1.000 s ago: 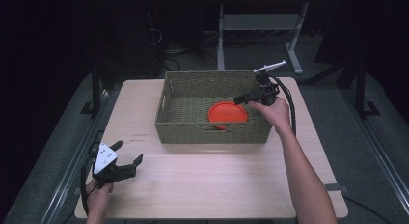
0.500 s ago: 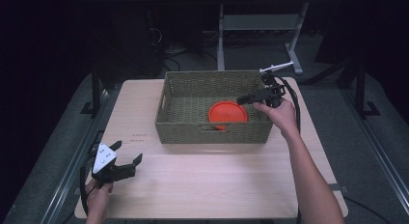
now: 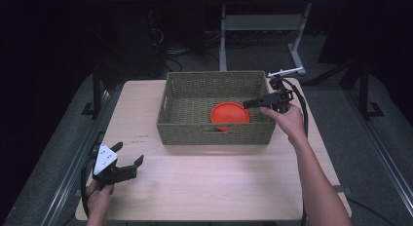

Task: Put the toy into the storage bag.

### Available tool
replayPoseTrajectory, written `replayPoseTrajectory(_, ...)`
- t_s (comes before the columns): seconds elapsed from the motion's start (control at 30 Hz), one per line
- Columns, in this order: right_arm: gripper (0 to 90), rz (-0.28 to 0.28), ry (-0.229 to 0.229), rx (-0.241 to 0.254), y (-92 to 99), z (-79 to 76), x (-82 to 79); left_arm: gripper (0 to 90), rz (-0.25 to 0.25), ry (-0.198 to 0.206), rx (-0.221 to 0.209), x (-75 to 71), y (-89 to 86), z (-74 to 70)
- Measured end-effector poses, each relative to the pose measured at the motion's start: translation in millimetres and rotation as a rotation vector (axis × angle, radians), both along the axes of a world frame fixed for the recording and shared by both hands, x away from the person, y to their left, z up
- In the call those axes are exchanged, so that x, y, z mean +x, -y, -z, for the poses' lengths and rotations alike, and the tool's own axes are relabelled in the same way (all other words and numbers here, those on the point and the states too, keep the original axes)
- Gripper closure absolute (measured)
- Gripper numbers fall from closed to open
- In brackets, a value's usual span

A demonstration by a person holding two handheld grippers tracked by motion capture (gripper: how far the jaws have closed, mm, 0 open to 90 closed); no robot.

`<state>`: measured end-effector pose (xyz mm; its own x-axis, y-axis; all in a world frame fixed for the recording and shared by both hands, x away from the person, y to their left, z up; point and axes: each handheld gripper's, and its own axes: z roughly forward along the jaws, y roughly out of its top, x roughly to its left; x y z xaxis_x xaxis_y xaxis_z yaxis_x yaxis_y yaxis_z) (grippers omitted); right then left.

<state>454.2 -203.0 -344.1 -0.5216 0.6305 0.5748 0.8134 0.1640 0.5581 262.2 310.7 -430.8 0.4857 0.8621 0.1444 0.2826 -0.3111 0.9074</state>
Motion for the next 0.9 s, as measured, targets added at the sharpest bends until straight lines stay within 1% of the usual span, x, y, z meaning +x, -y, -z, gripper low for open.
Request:
replayPoseTrajectory(0.1, 27.0, -0.001, 0.006, -0.002, 1.1, -1.7, -2.0, 13.0, 0.002, 0.002, -0.001, -0.1, 0.3, 0.0)
replayPoseTrajectory(0.53, 26.3, -0.013, 0.02, 0.006, 6.3, -1.9, -13.6, 13.0, 0.003, 0.0, -0.008, 0.0, -0.8, -0.1)
replayPoseTrajectory(0.67, 26.2, -0.014, 0.024, 0.004, 9.7, -2.7, -17.6, 13.0, 0.003, -0.004, -0.011, 0.2, -0.9, 0.1)
replayPoseTrajectory(0.7, 26.1, -0.01, 0.027, 0.015, 11.2, -2.9, -19.6, 13.0, 0.003, -0.004, -0.008, 0.4, -0.8, 0.1)
replayPoseTrajectory(0.9, 25.2, -0.011, 0.03, 0.015, 15.8, -3.1, -25.0, 13.0, 0.002, -0.004, -0.01, 0.2, -1.3, 0.0)
